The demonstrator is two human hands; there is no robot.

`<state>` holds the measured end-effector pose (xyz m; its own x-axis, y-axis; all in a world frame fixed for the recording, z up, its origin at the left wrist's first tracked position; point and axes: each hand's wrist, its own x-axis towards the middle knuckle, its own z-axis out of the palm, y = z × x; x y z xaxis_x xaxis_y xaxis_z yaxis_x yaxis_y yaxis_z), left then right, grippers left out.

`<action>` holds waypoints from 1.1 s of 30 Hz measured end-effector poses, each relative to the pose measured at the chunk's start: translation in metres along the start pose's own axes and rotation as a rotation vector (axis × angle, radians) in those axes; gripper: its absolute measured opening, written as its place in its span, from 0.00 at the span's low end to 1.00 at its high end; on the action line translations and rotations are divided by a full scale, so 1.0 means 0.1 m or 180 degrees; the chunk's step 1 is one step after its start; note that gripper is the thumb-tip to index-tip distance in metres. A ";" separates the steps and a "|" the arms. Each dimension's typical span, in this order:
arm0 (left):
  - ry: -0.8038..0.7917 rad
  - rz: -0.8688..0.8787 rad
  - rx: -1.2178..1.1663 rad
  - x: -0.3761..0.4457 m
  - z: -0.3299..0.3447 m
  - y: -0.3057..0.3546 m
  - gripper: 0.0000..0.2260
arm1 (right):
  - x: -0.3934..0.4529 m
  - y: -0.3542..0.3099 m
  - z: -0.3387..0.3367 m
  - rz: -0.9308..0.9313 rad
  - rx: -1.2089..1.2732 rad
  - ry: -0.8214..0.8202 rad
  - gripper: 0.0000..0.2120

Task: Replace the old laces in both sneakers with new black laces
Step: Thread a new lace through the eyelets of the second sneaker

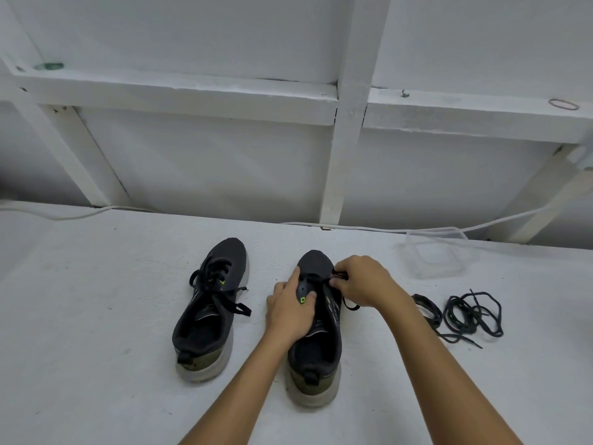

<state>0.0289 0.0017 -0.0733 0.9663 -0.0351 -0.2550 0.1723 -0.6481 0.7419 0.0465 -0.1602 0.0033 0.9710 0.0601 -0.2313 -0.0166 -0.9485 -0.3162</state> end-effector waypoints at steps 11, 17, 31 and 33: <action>-0.0556 -0.0290 -0.0797 0.14 -0.30 0.20 0.18 | -0.08 -0.02 0.07 0.0328 0.0550 -0.0442 0.13; -0.1054 0.0241 -0.0230 0.24 -0.46 0.34 0.31 | -0.15 0.03 0.14 0.0295 0.0778 -0.0718 0.17; -0.0366 0.0254 0.0406 0.02 -0.26 0.11 0.32 | -0.12 -0.26 -0.24 0.0091 0.2238 -0.0723 0.18; -0.0380 0.0240 0.0183 0.00 -0.27 0.08 0.34 | -0.12 -0.25 -0.22 0.0148 0.2246 -0.0786 0.17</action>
<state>0.0356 0.0171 -0.0508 0.9459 -0.1734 -0.2744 0.0854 -0.6826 0.7258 0.0409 -0.1446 0.0343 0.8852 0.1719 -0.4323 -0.2859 -0.5321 -0.7970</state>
